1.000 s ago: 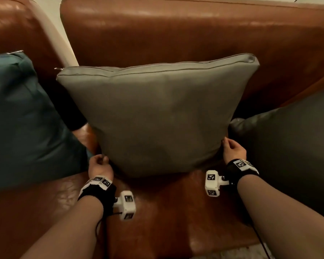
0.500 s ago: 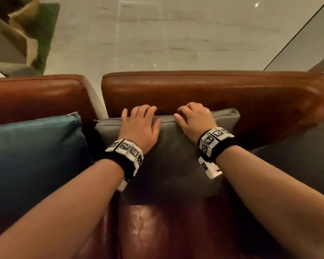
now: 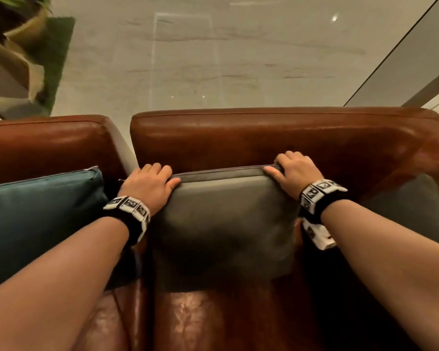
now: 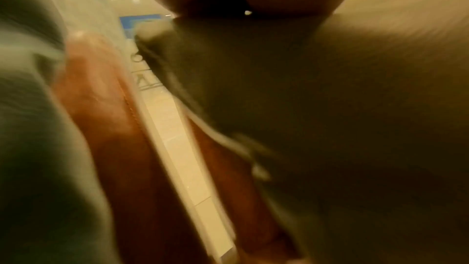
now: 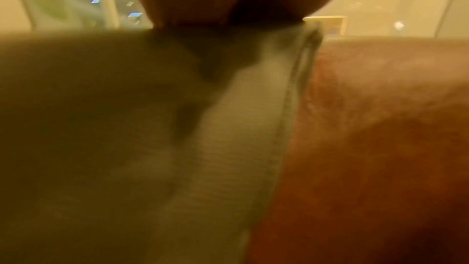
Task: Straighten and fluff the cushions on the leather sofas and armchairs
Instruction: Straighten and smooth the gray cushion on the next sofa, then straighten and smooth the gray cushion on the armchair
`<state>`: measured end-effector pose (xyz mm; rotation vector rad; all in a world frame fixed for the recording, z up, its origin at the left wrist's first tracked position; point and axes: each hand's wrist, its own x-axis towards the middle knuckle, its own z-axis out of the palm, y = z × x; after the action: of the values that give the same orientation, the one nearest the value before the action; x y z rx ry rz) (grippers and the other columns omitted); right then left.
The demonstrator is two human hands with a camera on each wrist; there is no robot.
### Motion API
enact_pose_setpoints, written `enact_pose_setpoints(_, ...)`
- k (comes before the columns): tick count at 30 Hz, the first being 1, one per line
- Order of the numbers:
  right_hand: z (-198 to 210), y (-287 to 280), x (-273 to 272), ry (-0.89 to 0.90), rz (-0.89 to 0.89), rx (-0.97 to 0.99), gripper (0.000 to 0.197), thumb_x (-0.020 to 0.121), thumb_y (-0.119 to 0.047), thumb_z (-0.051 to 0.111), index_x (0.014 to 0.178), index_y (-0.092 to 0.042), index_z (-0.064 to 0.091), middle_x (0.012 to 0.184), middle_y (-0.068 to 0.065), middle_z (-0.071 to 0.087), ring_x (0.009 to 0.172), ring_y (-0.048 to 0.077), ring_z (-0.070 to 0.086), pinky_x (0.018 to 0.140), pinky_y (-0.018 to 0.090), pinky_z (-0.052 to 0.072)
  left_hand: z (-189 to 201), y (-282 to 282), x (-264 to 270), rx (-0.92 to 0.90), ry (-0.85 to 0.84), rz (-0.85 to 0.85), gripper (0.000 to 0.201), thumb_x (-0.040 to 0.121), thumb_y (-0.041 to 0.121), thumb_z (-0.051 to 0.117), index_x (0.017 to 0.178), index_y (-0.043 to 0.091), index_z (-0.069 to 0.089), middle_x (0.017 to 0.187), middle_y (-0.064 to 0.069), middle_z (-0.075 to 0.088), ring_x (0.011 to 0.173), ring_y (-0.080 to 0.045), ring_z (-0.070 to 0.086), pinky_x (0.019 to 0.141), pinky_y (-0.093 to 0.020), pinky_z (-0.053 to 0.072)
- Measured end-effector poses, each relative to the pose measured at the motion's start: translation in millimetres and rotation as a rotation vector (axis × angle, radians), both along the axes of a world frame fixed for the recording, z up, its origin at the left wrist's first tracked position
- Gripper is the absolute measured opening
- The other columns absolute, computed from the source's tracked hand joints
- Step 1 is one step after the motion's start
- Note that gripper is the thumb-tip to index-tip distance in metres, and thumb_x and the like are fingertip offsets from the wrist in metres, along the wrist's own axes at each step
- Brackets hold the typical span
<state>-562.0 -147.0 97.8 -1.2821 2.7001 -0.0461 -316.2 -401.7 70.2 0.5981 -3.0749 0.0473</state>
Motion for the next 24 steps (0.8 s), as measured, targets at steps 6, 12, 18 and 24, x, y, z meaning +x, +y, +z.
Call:
enact_pose_setpoints(6,-1,-2,-12,0.037,0.045,-0.065,0.038,0.098,-0.047,0.045,0.098,-0.012,0.058,0.099,0.012,0.06,0.096,0.033,0.053,0.084,0.042,0.038,9,-13,5,-0.007,0.015,-0.004,0.043,0.096,0.044,0.026,0.089,0.012,0.053,0.081,-0.011,0.058,0.075,-0.035,0.058,0.066,-0.042,0.044)
enact_pose_setpoints(12,11,19,8,0.015,-0.071,-0.201,0.035,0.098,-0.04,0.046,0.127,-0.022,0.054,0.13,0.003,0.055,0.127,0.027,0.044,0.117,0.045,0.02,27,0,14,0.248,0.114,0.192,0.036,0.095,0.044,0.048,0.111,0.013,0.053,0.11,-0.012,0.057,0.104,-0.035,0.054,0.089,-0.048,0.047)
enact_pose_setpoints(18,16,123,111,-0.11,-0.401,-0.467,0.036,0.09,-0.03,0.053,0.124,-0.018,0.057,0.126,0.006,0.057,0.118,0.025,0.051,0.105,0.04,0.04,42,78,52,0.381,0.249,-0.196,0.037,0.093,0.041,0.039,0.111,0.017,0.059,0.115,-0.002,0.06,0.107,-0.025,0.056,0.094,-0.039,0.044)
enact_pose_setpoints(24,42,242,184,-0.104,-0.781,-0.442,0.018,0.092,-0.023,0.058,0.109,-0.023,0.063,0.107,-0.003,0.063,0.104,0.02,0.059,0.094,0.036,0.047,69,176,27,0.477,0.1,-0.579,0.03,0.095,0.043,0.037,0.106,0.027,0.059,0.109,0.011,0.061,0.102,-0.014,0.059,0.09,-0.033,0.046)
